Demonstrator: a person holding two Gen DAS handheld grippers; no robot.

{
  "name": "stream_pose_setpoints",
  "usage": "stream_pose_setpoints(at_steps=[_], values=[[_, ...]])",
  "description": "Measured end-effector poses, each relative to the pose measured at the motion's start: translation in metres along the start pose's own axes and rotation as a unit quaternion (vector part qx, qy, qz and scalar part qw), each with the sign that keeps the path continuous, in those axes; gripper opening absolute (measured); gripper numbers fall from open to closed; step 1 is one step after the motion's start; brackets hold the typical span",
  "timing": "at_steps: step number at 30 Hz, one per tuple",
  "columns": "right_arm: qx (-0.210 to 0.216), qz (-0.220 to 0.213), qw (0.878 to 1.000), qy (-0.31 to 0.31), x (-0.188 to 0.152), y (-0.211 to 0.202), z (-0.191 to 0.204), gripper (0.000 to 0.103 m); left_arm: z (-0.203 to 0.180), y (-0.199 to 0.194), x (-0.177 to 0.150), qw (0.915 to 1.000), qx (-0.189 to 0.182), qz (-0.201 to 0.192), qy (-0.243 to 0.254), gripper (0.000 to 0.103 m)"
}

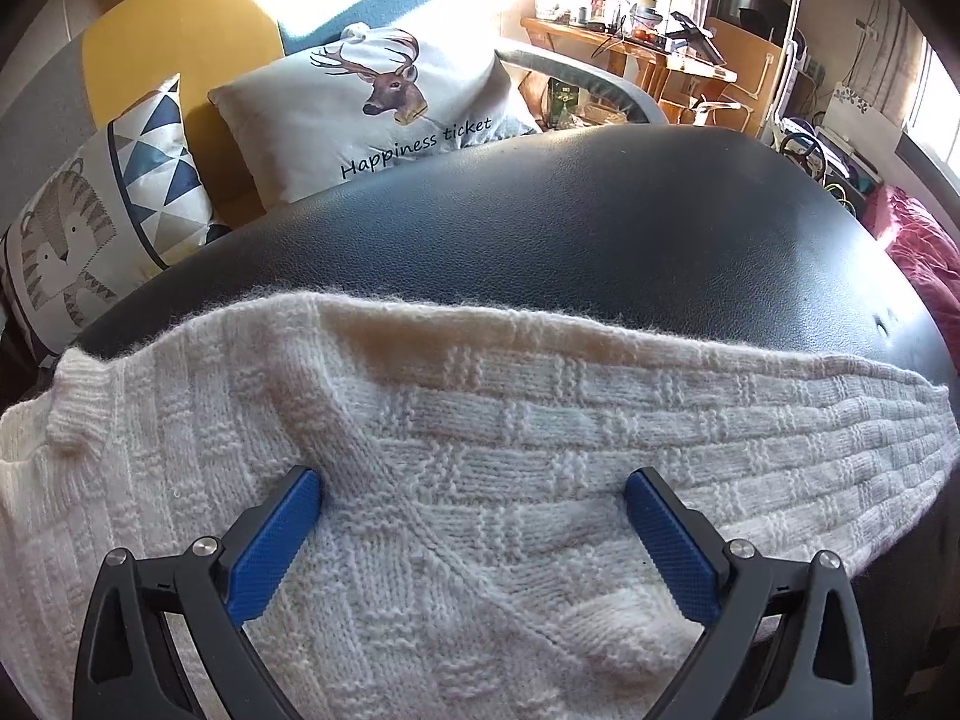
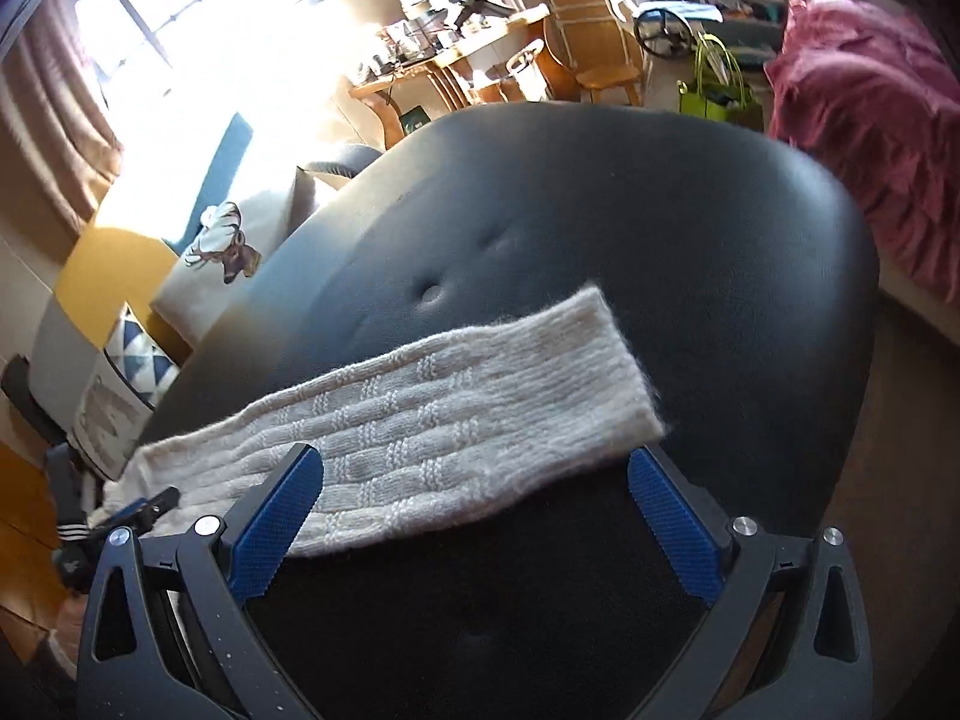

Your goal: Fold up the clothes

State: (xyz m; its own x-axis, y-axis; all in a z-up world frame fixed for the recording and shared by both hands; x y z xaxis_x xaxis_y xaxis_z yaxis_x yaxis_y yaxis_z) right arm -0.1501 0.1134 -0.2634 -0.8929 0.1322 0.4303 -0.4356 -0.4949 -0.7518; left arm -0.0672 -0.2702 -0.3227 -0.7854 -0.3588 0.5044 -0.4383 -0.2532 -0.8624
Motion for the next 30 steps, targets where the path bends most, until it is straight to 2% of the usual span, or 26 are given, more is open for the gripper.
stream_pose_setpoints(at_steps=[6, 10, 23, 27, 30], values=[[0.041, 0.021, 0.997, 0.064, -0.006, -0.001, -0.010, 0.103, -0.002, -0.014, -0.005, 0.9966, -0.056, 0.018, -0.058, 0.102], [0.030, 0.018, 0.998, 0.057, -0.003, 0.009, -0.006, 0.103, -0.008, -0.022, -0.011, 0.9941, -0.082, 0.025, -0.067, 0.102], [0.000, -0.012, 1.000, 0.025, 0.010, 0.027, 0.002, 0.102, -0.012, -0.030, -0.030, 0.9943, -0.086, 0.021, -0.059, 0.102], [-0.012, -0.031, 0.999, 0.036, 0.016, 0.026, -0.005, 0.089, -0.015, -0.029, -0.034, 0.9957, -0.078, 0.020, -0.044, 0.102], [-0.015, -0.034, 0.999, 0.033, 0.017, 0.026, -0.006, 0.087, -0.016, -0.029, -0.037, 0.9965, -0.073, 0.018, -0.036, 0.102]])
Point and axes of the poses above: each gripper's, at about its wrist camera, not at the fingertips, and y roughly the way its jaws point, z to its left, x to its top, the point moved 10 cm from there along y, roughly the way its jaws point, and after that the axes turned 6 degrees about y, right-handed, at the moved point
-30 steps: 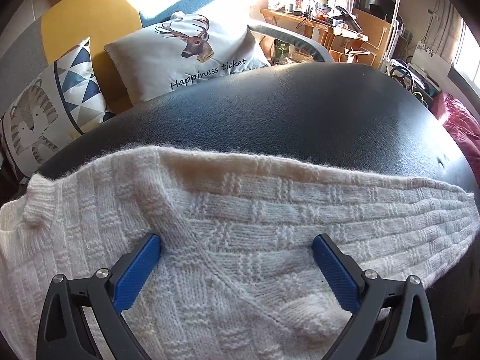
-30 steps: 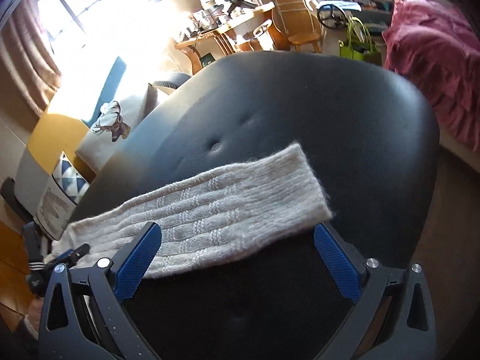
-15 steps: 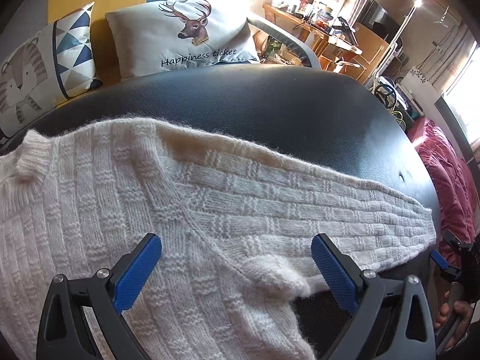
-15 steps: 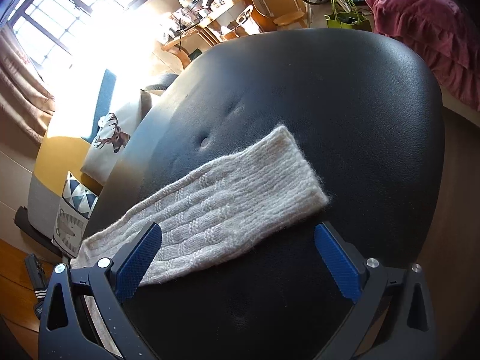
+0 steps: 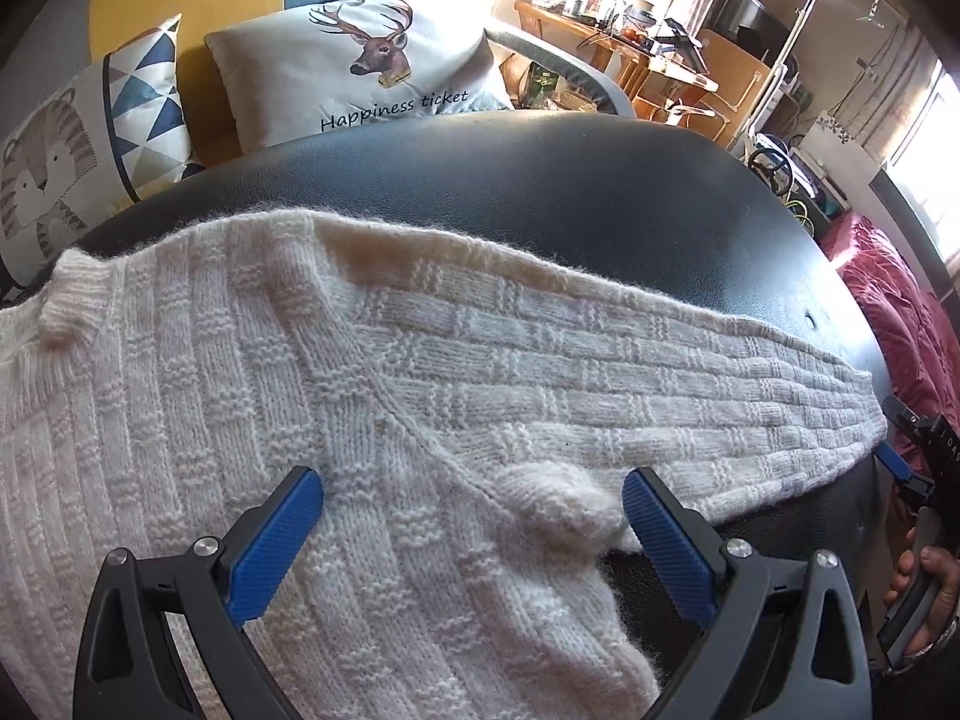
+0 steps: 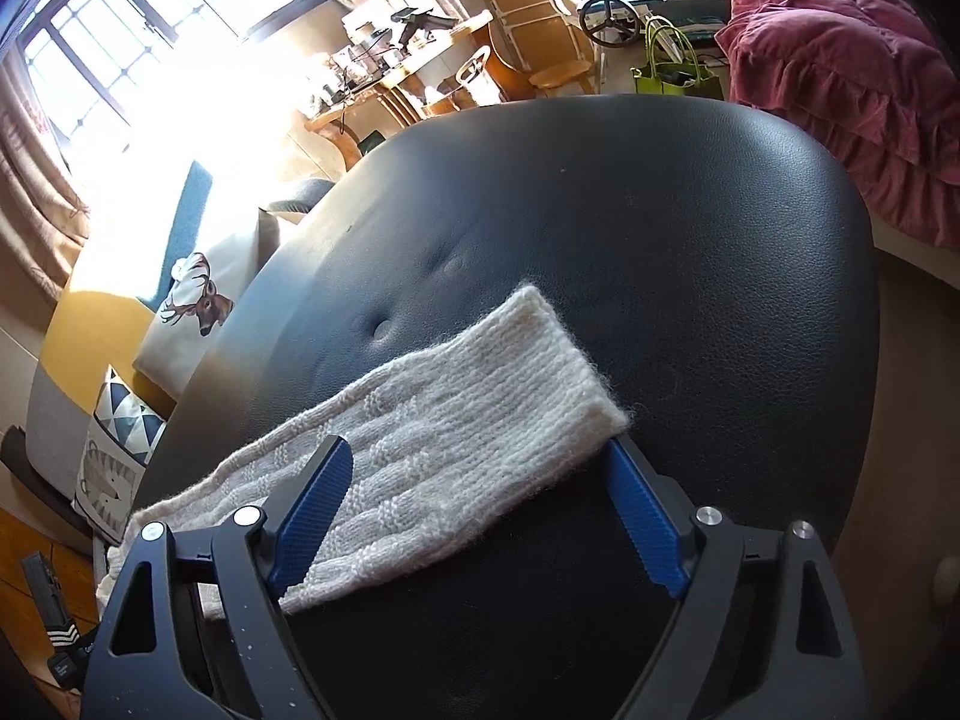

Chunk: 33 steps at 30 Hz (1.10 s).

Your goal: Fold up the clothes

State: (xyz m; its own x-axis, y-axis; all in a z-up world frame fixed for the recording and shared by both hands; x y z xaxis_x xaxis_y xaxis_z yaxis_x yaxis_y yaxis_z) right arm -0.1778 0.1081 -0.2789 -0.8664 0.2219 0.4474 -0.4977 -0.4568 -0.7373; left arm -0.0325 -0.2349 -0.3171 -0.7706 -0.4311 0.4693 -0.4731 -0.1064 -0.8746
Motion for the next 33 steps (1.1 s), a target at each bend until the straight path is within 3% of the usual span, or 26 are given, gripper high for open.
stream_pose_setpoints(at_steps=[7, 10, 16, 22, 28, 33], values=[[-0.029, -0.001, 0.999, -0.039, -0.005, -0.001, 0.001, 0.087, -0.001, -0.001, -0.005, 0.9999, 0.009, -0.001, 0.006, 0.102], [-0.067, -0.001, 0.996, -0.051, -0.009, -0.008, 0.004, 0.087, -0.002, -0.007, -0.007, 0.9998, 0.016, -0.001, 0.007, 0.102], [-0.116, -0.057, 0.976, -0.175, -0.013, -0.052, 0.056, 0.087, -0.013, -0.037, -0.008, 0.9977, 0.050, -0.027, 0.037, 0.102], [-0.111, -0.087, 0.965, -0.223, -0.015, -0.085, 0.103, 0.087, -0.033, -0.073, -0.002, 0.9942, 0.070, -0.054, 0.060, 0.102], [-0.089, -0.105, 0.958, -0.251, -0.019, -0.109, 0.136, 0.087, -0.039, -0.118, 0.012, 0.9822, 0.141, -0.094, 0.080, 0.102], [-0.063, -0.106, 0.959, -0.256, -0.026, -0.118, 0.151, 0.087, -0.030, -0.160, 0.022, 0.9674, 0.214, -0.121, 0.059, 0.102]])
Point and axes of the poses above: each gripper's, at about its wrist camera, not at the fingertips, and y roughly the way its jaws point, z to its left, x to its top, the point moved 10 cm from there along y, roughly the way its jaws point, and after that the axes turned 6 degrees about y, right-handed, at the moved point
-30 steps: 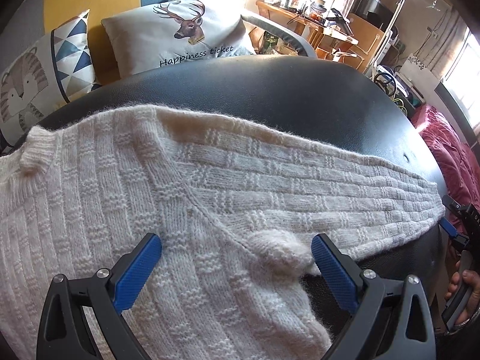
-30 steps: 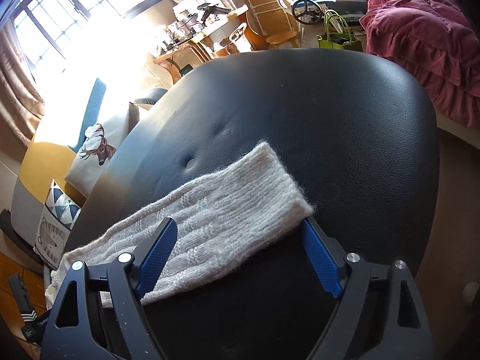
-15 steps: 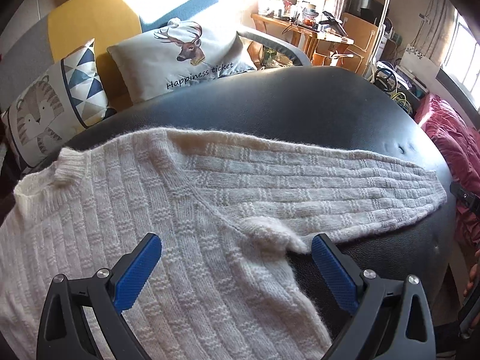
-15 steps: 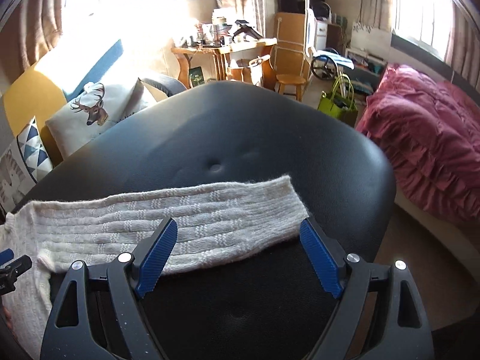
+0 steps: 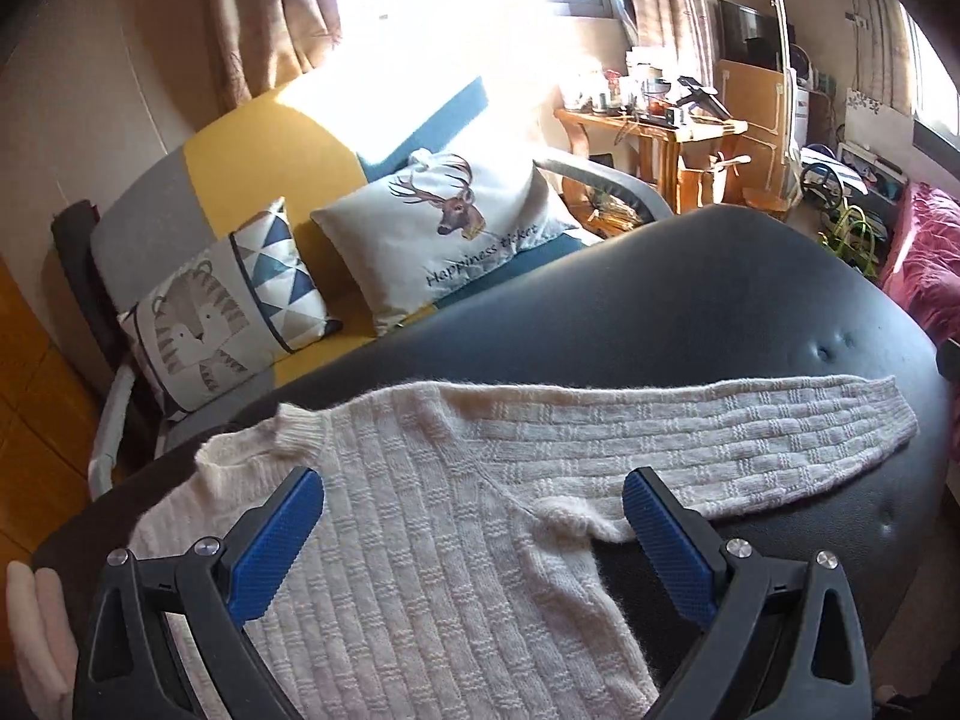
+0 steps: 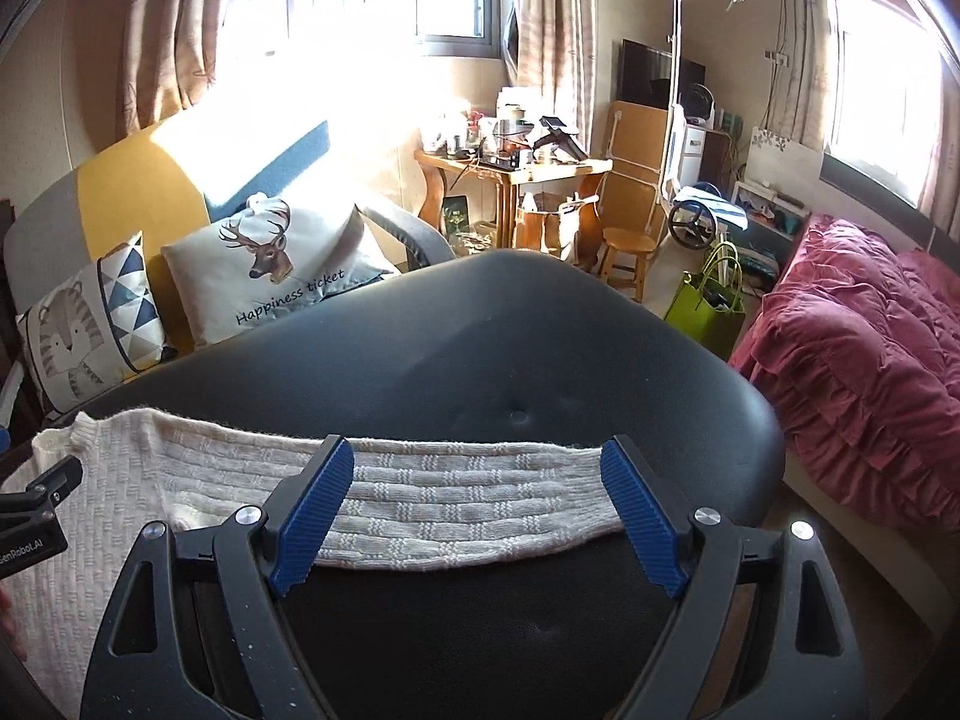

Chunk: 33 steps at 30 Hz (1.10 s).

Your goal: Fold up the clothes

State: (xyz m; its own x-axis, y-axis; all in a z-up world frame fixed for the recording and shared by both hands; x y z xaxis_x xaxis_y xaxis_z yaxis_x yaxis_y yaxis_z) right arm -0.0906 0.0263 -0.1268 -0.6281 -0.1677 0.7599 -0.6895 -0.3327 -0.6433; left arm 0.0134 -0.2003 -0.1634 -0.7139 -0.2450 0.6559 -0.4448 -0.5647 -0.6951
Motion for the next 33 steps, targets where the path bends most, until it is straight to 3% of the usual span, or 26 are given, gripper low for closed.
stream_pose_setpoints(at_steps=[5, 10, 17, 33], values=[[0.020, 0.016, 1.000, 0.004, -0.012, 0.002, 0.010, 0.088, 0.040, -0.036, 0.014, 0.9962, 0.066, -0.037, -0.041, 0.102], [0.040, 0.022, 0.999, 0.001, -0.021, 0.000, 0.026, 0.088, 0.082, -0.063, 0.020, 0.9872, 0.122, -0.059, -0.084, 0.102], [0.052, 0.027, 0.998, -0.006, -0.026, -0.003, 0.036, 0.088, 0.104, -0.070, 0.014, 0.9830, 0.132, -0.060, -0.114, 0.102], [0.041, 0.042, 0.998, 0.020, -0.036, 0.004, 0.013, 0.088, 0.094, -0.068, 0.015, 0.9847, 0.122, -0.055, -0.111, 0.102]])
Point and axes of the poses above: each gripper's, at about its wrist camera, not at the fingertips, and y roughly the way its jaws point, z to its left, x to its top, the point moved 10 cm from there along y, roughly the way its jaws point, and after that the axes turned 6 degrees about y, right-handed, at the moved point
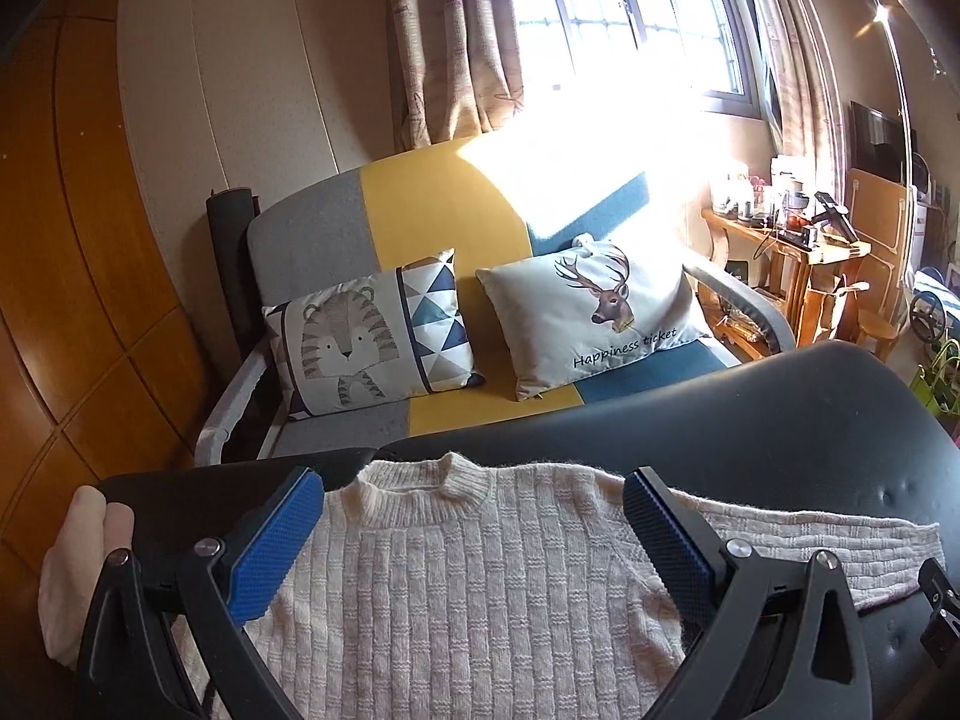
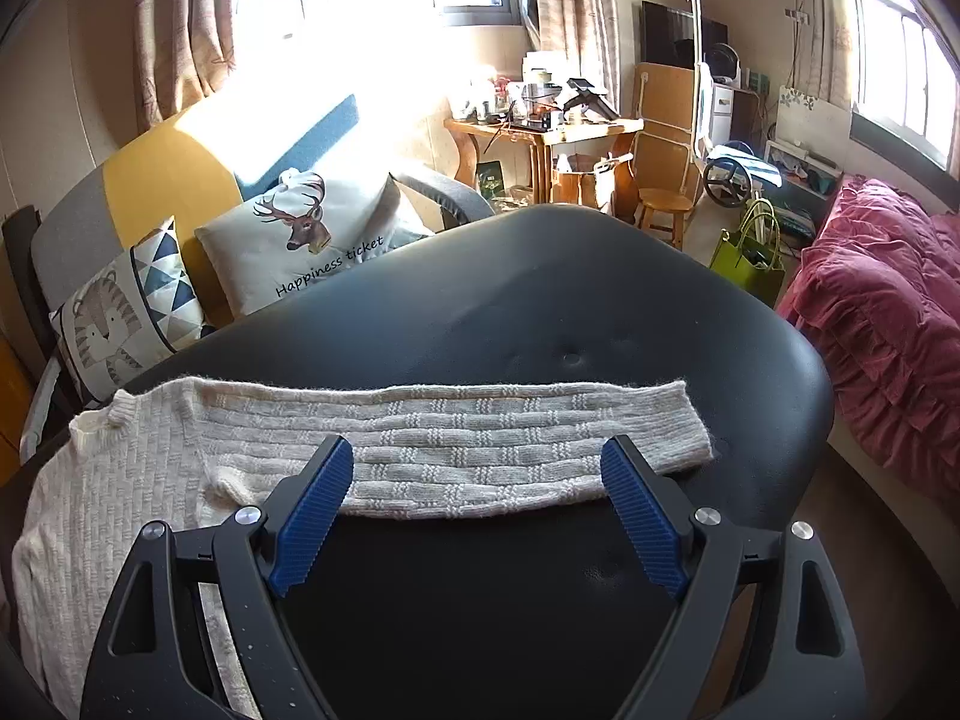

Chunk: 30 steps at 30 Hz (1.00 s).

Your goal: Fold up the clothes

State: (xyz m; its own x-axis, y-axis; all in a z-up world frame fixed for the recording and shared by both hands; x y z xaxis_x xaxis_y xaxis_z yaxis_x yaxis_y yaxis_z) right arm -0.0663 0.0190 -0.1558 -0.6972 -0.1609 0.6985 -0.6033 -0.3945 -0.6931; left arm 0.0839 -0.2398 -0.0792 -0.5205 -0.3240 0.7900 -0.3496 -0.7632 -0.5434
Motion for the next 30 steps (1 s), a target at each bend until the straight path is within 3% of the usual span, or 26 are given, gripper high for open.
stream_pose_setpoints(at_steps=[15, 23, 30], values=[[0.002, 0.018, 1.000, 0.021, -0.008, 0.012, -0.017, 0.088, -0.007, 0.004, -0.002, 0.9999, -0.006, 0.008, 0.003, 0.102], [-0.047, 0.056, 0.986, 0.153, -0.020, 0.051, -0.103, 0.089, -0.008, 0.013, -0.008, 0.9997, -0.012, 0.023, 0.001, 0.102], [-0.069, 0.066, 0.984, 0.153, -0.028, 0.060, -0.123, 0.090, -0.012, 0.019, -0.011, 0.9994, -0.015, 0.030, -0.001, 0.102]])
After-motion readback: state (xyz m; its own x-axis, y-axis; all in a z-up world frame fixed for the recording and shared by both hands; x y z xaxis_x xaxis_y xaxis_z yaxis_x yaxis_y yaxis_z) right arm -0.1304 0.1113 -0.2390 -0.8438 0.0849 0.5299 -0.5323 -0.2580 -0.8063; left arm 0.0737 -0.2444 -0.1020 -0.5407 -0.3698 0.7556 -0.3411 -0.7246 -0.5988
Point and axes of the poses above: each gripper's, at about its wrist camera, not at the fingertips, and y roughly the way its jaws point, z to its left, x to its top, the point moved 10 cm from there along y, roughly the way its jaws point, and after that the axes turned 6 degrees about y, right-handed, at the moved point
